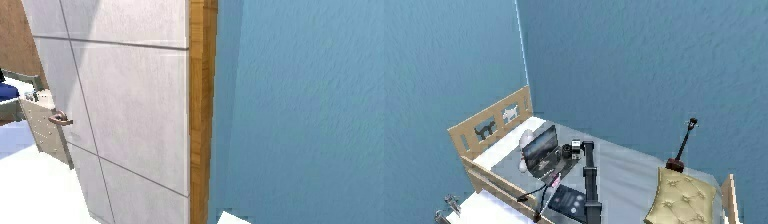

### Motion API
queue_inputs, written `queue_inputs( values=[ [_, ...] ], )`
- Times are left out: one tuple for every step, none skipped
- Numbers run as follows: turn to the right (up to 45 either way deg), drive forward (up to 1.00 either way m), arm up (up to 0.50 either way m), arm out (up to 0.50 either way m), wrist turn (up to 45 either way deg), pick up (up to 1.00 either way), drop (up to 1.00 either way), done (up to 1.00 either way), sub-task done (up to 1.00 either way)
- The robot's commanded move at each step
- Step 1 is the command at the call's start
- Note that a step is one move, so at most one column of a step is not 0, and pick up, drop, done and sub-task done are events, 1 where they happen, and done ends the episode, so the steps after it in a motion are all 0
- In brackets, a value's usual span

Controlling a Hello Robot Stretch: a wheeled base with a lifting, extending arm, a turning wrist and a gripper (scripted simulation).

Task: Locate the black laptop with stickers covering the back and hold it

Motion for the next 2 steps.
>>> queue_inputs(
  values=[
    [0.0, 0.0, 0.0, 0.0, 45.0, 0.0, 0.0, 0.0, 0.0],
    [0.0, 0.0, 0.0, 0.0, 45.0, 0.0, 0.0, 0.0, 0.0]
  ],
)
